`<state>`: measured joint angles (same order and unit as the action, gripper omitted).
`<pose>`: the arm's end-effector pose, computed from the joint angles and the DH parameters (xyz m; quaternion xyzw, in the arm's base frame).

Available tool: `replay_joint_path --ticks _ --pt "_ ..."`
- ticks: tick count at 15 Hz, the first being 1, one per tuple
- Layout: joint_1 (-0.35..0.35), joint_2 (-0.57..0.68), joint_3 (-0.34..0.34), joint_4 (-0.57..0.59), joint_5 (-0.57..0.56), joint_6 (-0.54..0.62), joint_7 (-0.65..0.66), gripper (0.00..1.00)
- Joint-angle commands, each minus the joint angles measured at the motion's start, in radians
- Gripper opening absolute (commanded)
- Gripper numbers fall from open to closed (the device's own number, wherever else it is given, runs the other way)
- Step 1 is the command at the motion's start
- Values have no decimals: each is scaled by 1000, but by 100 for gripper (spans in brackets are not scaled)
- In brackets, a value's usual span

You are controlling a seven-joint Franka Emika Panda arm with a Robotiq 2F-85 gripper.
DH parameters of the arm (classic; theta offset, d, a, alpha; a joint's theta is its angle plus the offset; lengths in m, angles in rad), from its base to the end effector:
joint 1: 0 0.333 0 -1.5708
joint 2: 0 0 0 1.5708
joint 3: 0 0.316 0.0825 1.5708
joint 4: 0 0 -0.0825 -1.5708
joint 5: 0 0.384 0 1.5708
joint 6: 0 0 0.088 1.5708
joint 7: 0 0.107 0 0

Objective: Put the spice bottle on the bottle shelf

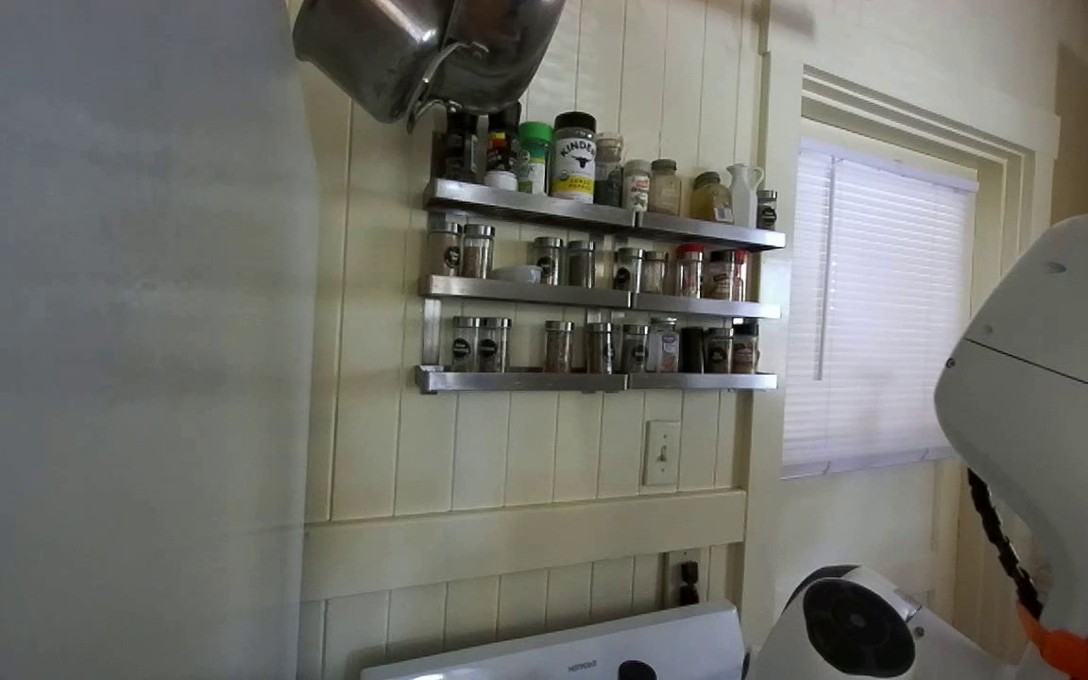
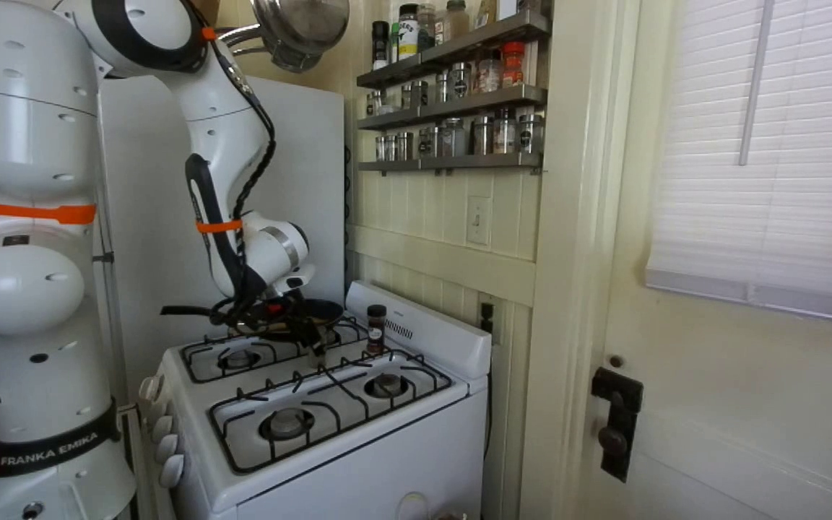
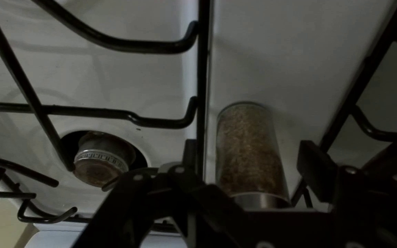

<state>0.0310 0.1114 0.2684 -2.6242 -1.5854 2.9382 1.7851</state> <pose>0.3553 0.1805 0.2082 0.9751 0.0242 0.2183 0.0323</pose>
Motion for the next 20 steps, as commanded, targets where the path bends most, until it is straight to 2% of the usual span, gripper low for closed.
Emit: replay_joint_path --ticks 1,6,7,8,9,11,14,17,20 --pt "4 23 -1 22 -92 -16 96 73" --pt "3 41 0 35 -160 -17 158 71" --pt "3 45 0 37 -172 -19 169 59" --pt "3 49 1 40 -184 -21 177 54" --pt "3 51 0 41 -192 -27 177 42" --pt "4 52 -1 43 -208 -51 181 26" --pt "1 27 0 35 -201 -47 176 24" --pt "-6 -61 -2 -6 -98 -11 112 24" --pt "-12 -173 -5 -70 125 2 4 24"
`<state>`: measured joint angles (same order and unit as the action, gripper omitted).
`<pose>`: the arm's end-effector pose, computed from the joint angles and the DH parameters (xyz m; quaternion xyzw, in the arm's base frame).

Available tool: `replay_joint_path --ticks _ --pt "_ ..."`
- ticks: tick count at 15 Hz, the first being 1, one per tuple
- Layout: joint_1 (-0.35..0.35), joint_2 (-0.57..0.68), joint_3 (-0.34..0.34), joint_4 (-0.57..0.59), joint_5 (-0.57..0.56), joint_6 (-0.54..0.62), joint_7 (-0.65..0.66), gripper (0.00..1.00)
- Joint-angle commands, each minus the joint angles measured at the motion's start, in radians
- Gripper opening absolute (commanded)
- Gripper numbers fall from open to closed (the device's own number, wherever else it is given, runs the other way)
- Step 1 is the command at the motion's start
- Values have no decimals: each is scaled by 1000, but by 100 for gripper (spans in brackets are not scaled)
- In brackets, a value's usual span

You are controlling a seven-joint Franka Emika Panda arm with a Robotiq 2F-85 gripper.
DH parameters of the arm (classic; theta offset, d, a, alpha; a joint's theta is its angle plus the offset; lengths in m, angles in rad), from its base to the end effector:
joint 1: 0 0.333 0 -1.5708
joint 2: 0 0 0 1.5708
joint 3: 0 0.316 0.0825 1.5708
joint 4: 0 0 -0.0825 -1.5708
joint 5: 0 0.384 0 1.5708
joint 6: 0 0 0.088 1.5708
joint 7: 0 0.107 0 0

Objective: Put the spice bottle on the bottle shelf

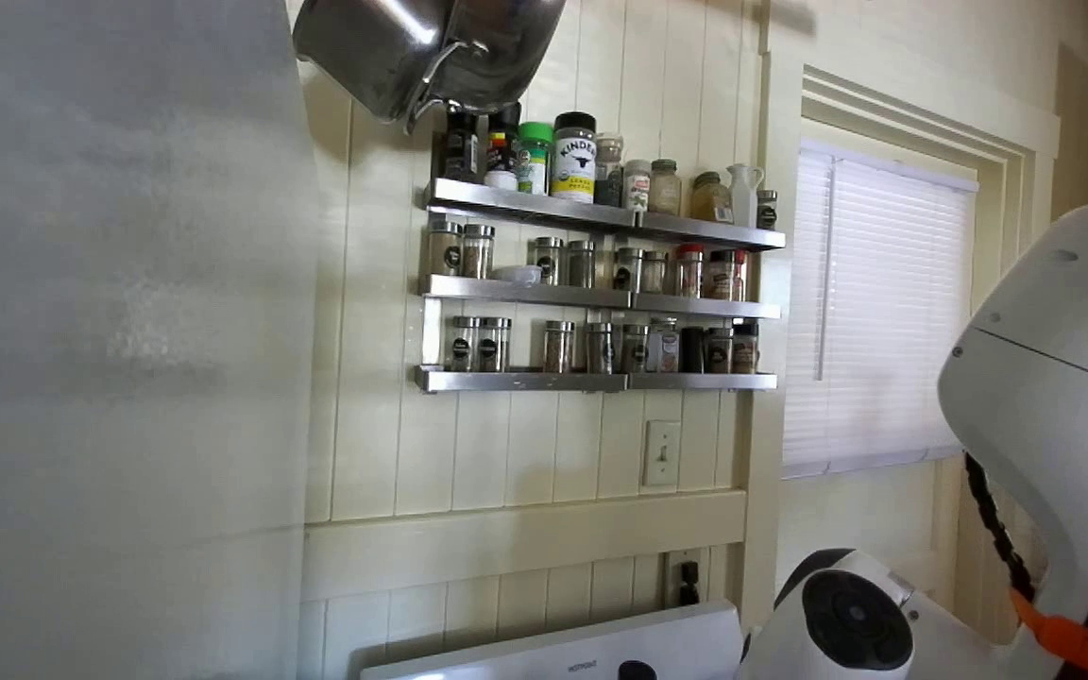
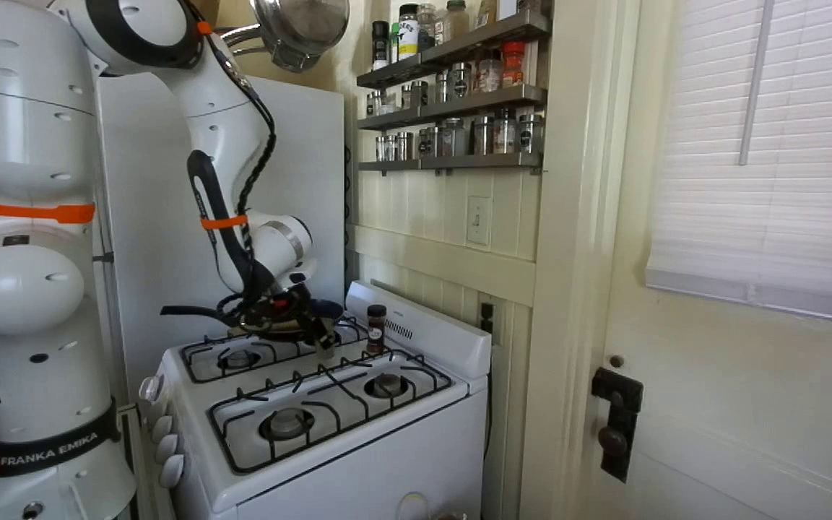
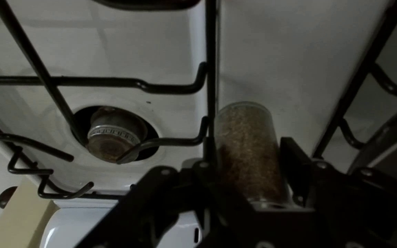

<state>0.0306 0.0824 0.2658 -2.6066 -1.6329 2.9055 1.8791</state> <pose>0.3661 0.1772 0.2207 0.9674 -0.0052 0.2504 0.0385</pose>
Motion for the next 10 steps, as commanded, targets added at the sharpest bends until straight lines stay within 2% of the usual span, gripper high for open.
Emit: replay_joint_path --ticks 1,4,6,8,10 --pt "29 -191 -45 -107 249 54 -140 24" --pt "57 -276 -82 -144 479 117 -305 24" --pt "78 -318 -101 -152 628 140 -460 24" --pt "157 -333 -151 -142 771 107 -624 24" --pt "285 -328 -240 -123 910 82 -785 24"
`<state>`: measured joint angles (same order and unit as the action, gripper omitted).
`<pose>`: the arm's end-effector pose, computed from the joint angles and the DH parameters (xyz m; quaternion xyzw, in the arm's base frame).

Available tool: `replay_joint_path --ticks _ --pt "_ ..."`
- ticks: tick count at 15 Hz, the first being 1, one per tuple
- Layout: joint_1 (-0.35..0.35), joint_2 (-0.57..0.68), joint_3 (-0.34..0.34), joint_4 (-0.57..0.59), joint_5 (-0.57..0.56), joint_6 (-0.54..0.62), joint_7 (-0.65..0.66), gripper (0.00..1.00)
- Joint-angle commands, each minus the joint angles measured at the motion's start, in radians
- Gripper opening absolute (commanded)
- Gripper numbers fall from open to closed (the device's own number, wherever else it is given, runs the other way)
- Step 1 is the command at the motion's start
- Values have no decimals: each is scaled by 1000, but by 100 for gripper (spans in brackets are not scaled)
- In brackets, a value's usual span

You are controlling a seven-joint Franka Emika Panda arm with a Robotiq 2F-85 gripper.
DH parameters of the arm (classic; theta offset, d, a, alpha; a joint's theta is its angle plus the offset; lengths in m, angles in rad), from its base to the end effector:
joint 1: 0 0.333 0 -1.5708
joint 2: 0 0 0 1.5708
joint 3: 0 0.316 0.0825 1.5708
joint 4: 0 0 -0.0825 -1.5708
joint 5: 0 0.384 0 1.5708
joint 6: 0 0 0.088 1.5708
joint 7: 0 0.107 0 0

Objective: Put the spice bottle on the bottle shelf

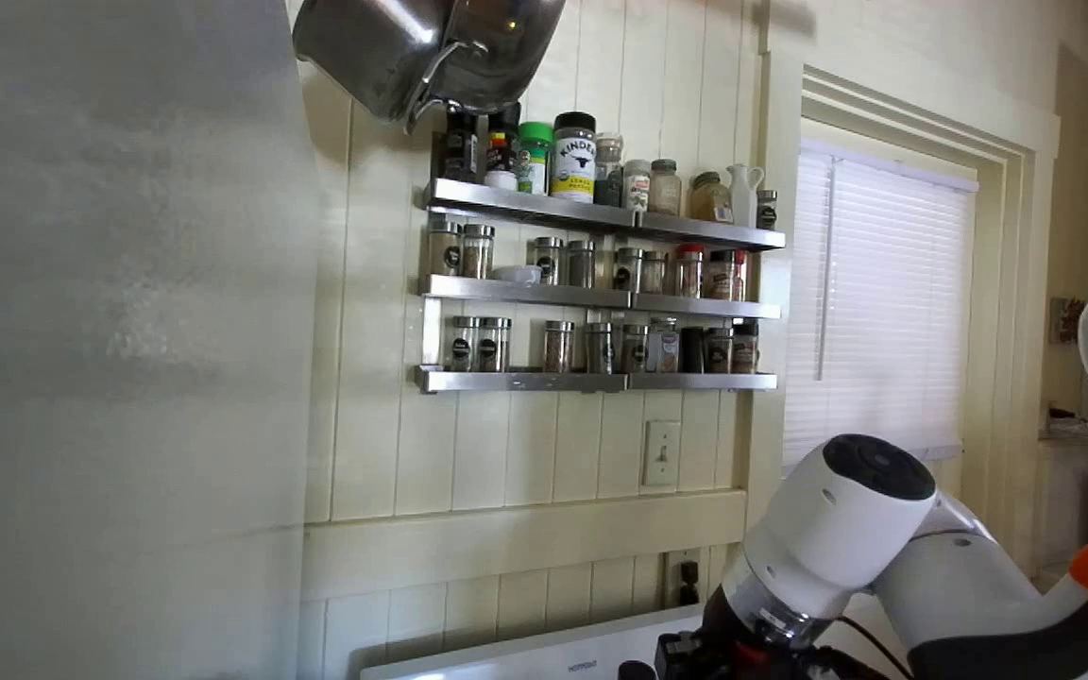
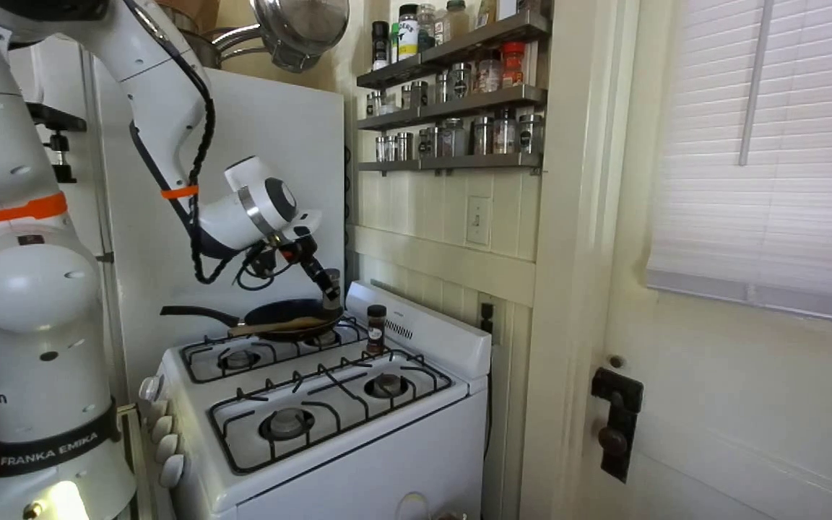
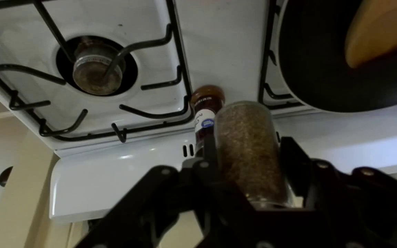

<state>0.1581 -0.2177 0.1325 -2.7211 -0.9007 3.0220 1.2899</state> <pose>0.3805 0.1735 0.3315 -0.9572 0.0594 -0.2808 0.0371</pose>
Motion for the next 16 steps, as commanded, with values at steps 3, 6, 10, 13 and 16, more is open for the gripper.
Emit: replay_joint_path --ticks 3,6,10,13,16 --pt "383 -75 -258 9 403 -129 -437 24" --pt "396 -54 -270 29 411 -122 -451 49" --pt "291 -85 -138 20 567 -134 -583 24" --pt "201 -83 -34 2 660 -115 -647 24" --pt "151 -127 4 70 730 -229 -841 24"
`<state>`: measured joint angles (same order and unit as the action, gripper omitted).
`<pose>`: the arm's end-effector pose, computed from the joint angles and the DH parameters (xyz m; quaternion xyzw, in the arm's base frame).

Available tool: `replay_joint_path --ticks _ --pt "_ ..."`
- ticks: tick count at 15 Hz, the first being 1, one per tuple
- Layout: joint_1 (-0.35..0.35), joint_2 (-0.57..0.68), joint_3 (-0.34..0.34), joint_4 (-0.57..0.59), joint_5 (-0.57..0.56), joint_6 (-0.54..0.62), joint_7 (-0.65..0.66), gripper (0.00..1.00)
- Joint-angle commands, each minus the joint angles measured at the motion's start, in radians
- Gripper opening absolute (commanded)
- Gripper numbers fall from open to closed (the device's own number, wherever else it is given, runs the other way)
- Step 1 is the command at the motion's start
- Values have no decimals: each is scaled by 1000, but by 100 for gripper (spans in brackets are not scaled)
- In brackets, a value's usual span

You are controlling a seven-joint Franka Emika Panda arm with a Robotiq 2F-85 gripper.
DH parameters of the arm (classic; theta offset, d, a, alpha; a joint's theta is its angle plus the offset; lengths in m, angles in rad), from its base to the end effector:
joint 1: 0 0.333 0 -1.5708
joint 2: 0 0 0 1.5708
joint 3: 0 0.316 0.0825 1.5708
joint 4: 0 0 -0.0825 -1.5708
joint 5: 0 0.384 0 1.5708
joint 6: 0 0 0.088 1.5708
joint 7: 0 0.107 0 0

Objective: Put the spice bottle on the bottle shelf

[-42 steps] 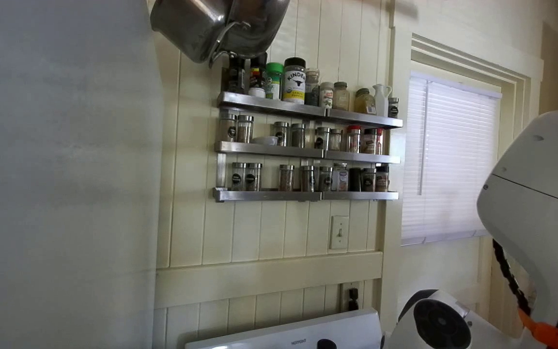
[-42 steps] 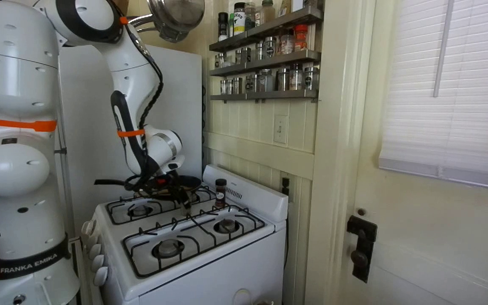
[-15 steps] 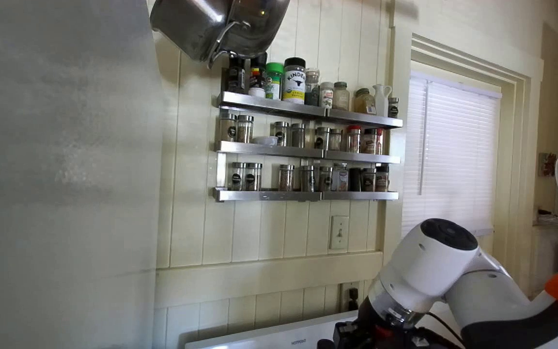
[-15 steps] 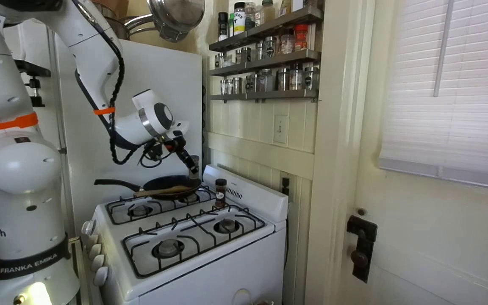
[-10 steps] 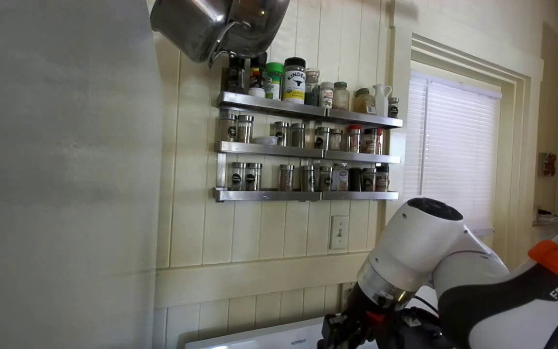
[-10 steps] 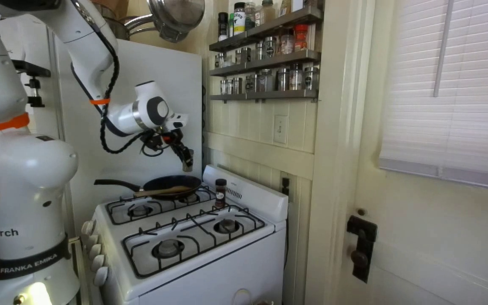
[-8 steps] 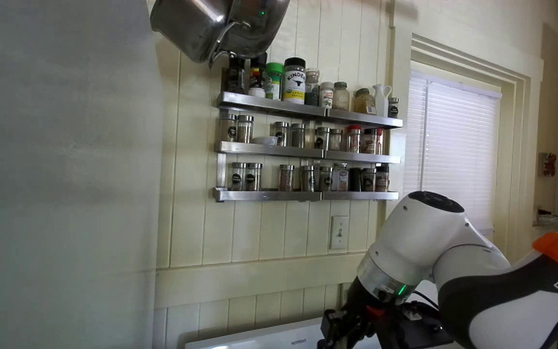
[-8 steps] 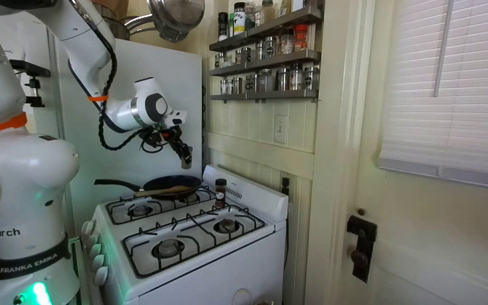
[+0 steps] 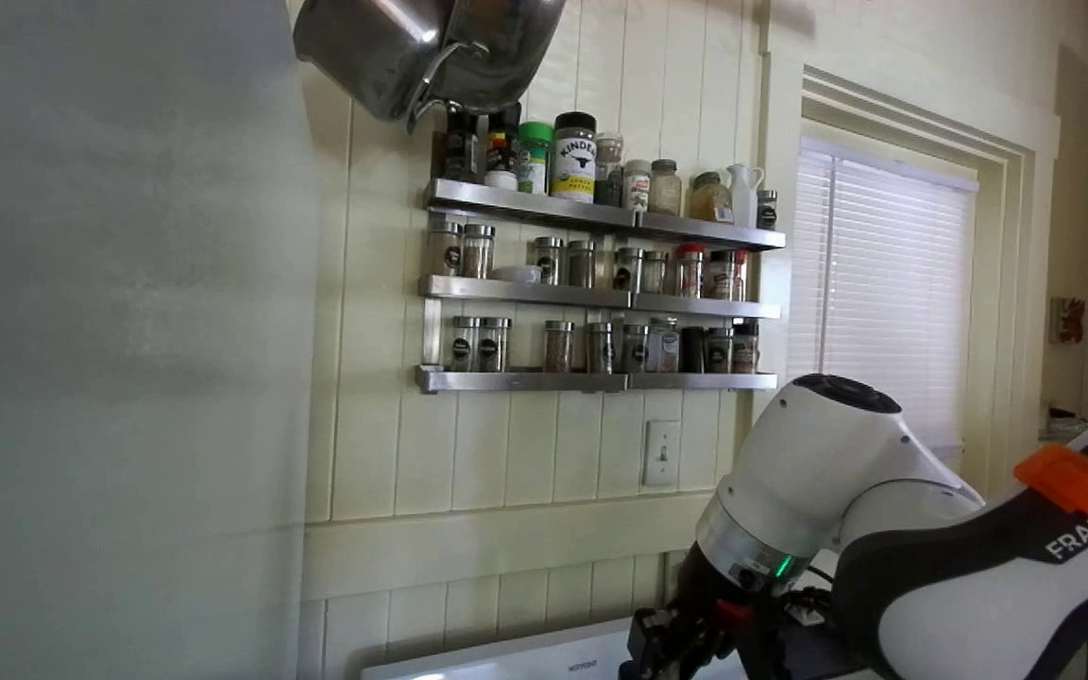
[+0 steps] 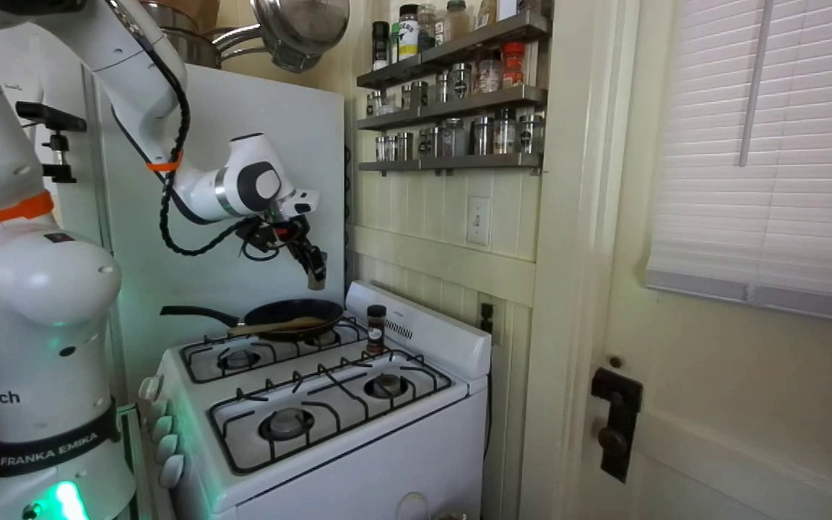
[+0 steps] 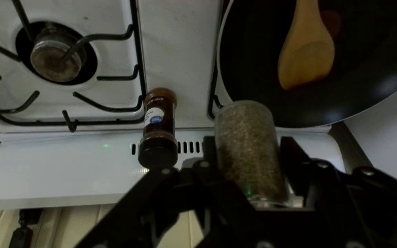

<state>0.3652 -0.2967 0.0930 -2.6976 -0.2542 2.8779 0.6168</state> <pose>0.3819 0.2037 0.3748 -0.9692 -0.0357 -0.2375 0.0548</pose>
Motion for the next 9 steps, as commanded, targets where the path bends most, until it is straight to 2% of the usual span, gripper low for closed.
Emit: replay_joint_path --ticks 1,5,9 --pt "-72 -59 48 70 103 -111 -225 24" --pt "-105 -96 40 206 175 -222 -395 24" --pt "-138 -81 47 381 176 -247 -489 24"
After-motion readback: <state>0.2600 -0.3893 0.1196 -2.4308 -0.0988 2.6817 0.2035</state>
